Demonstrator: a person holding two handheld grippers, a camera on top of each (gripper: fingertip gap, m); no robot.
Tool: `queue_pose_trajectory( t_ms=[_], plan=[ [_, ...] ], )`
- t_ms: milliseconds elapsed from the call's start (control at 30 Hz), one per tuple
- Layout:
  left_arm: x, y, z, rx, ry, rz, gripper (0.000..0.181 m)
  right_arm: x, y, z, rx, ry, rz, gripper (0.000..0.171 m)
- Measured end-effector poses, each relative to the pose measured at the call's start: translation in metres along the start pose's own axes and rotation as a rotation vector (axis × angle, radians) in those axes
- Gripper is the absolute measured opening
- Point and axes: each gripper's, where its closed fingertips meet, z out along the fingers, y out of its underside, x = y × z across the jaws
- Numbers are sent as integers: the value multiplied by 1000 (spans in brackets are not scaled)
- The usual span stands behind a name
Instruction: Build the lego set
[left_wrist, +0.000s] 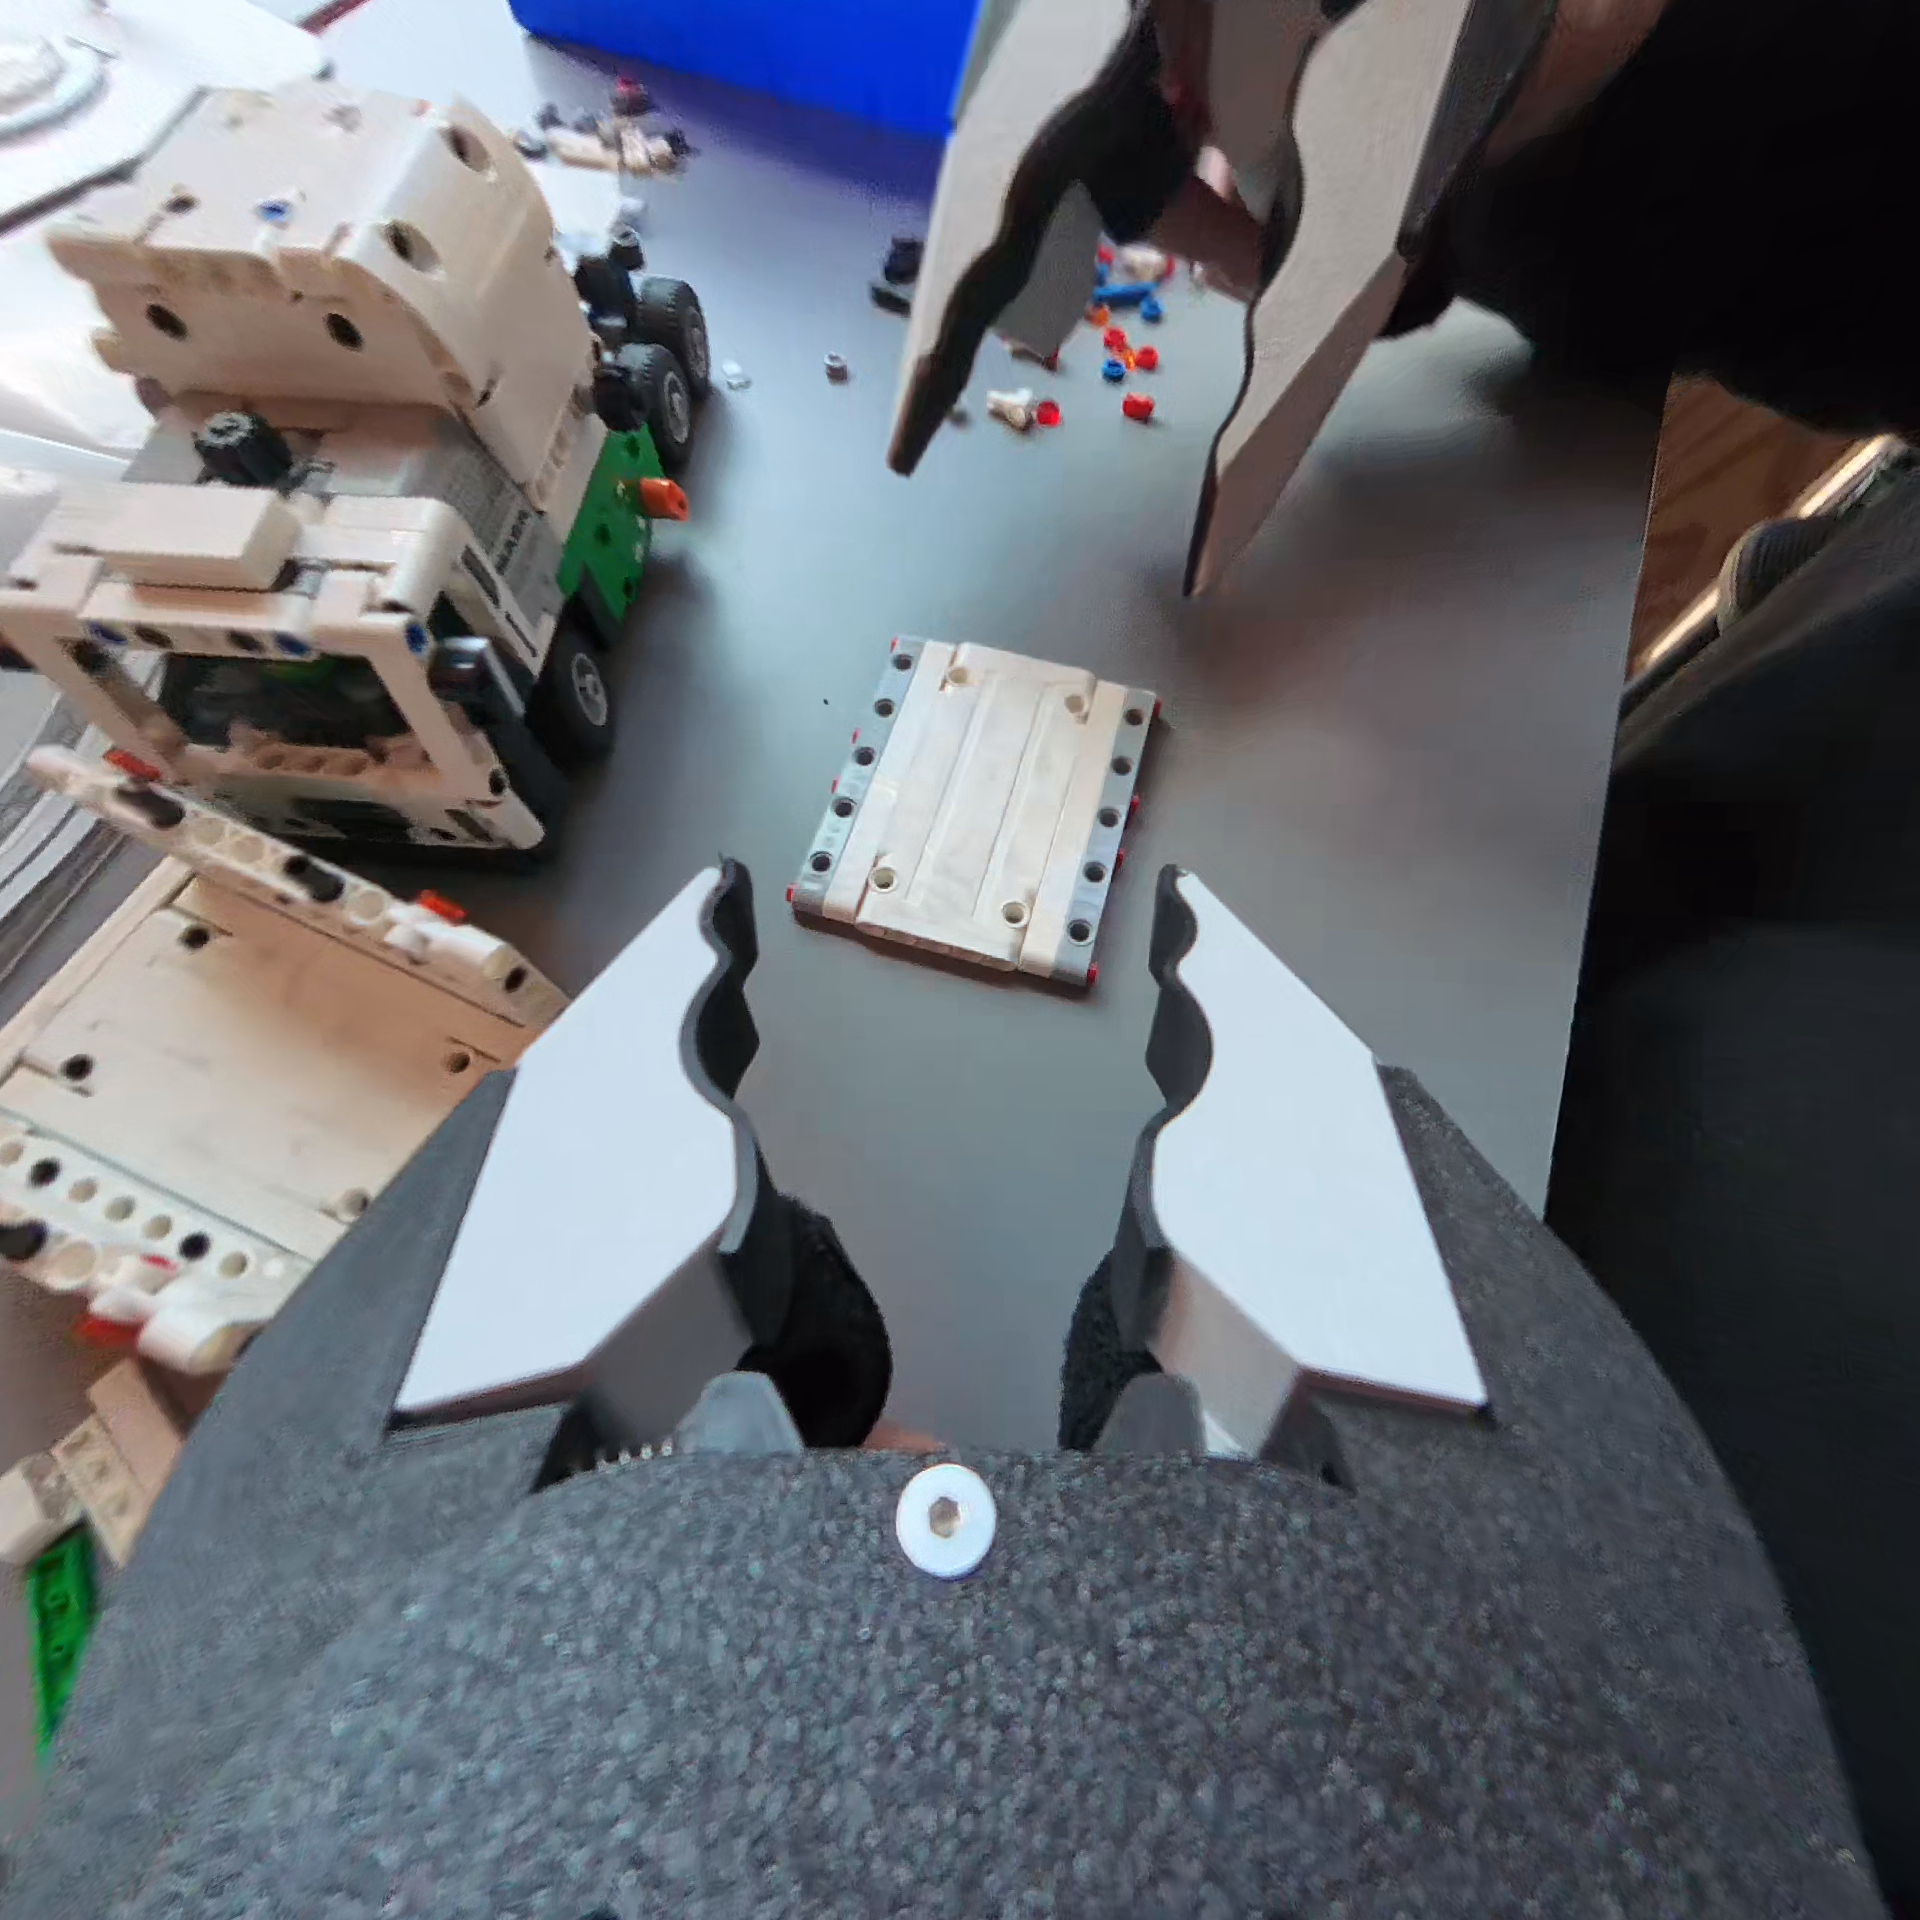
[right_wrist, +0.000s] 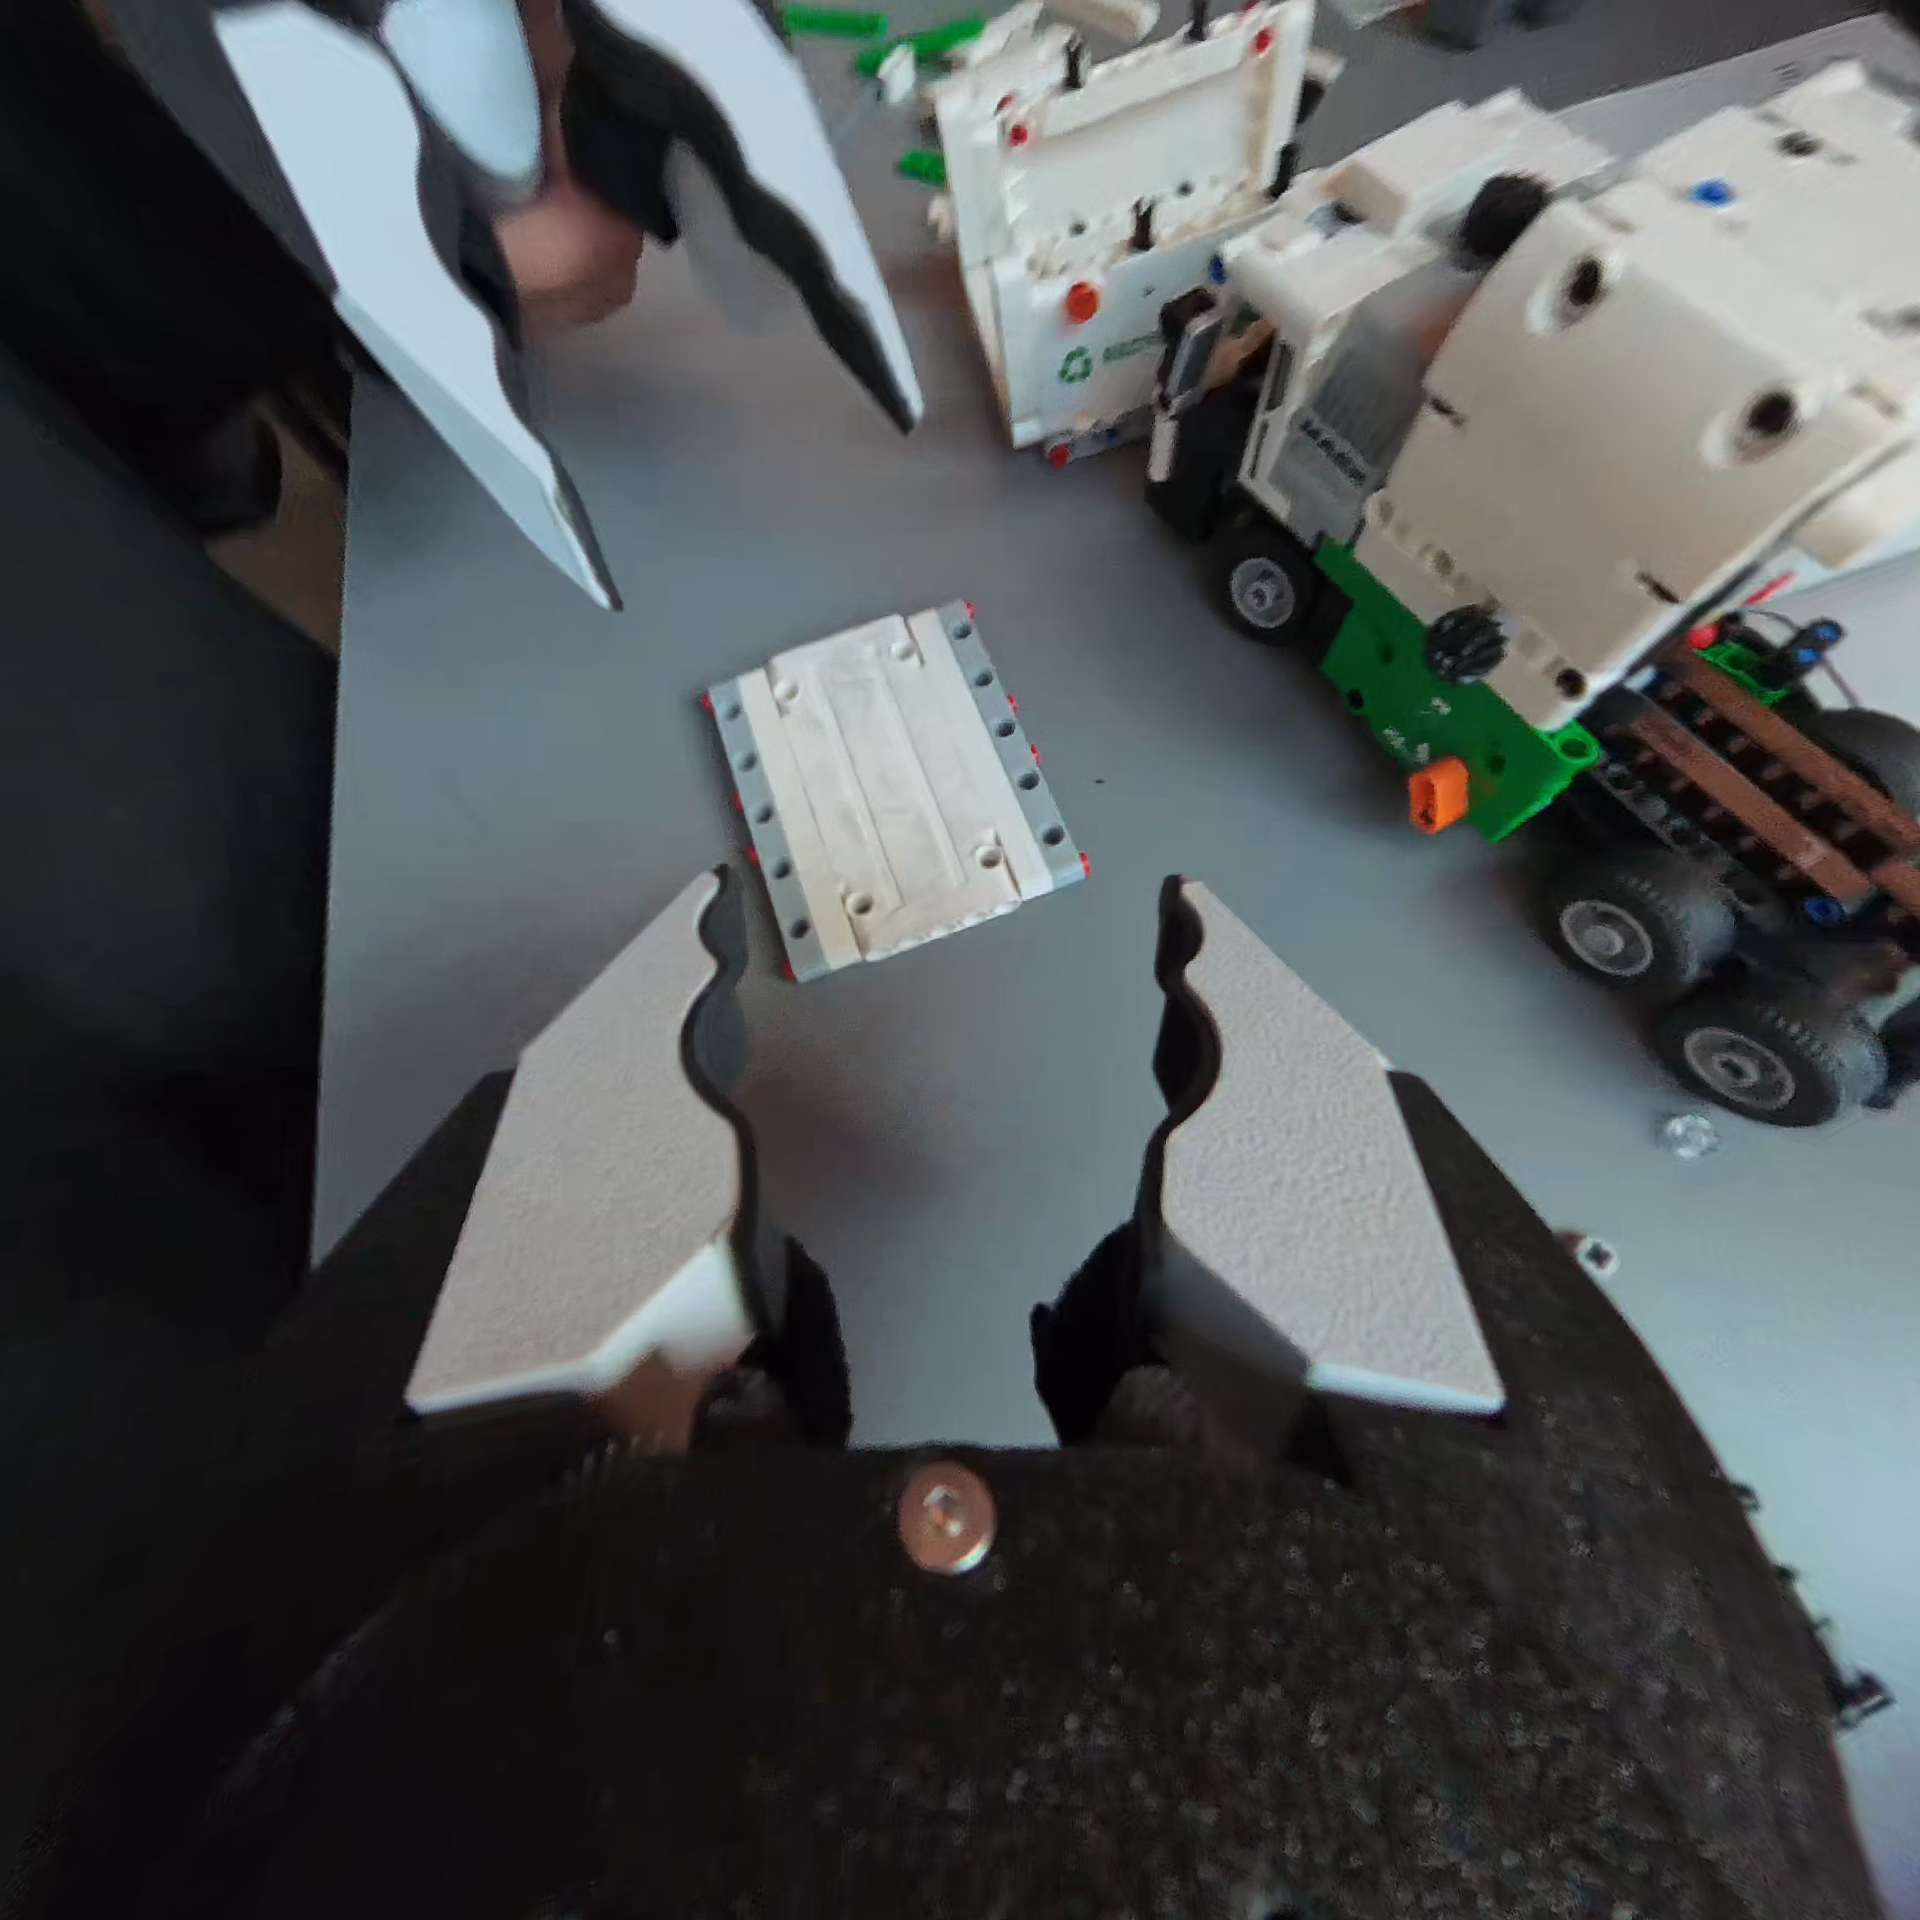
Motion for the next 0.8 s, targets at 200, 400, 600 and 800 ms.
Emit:
queue_pose_trajectory(
  t_ms=[200, 400, 600, 800],
  plan=[
    [-11, -16, -14, 224, -43, -195, 63, 23, -28, -29, 417, 243, 320, 62],
    [-25, -54, -40, 318, -79, -125, 54, 59, -27, -46, 461, 427, 362, 56],
    [-92, -75, -62, 276, -219, -119, 46, 123, -38, -70, 310, 535, 342, 44],
    [-168, -66, -53, 138, -369, -4, 45, 200, -31, -75, 180, 624, 313, 43]
  ],
)
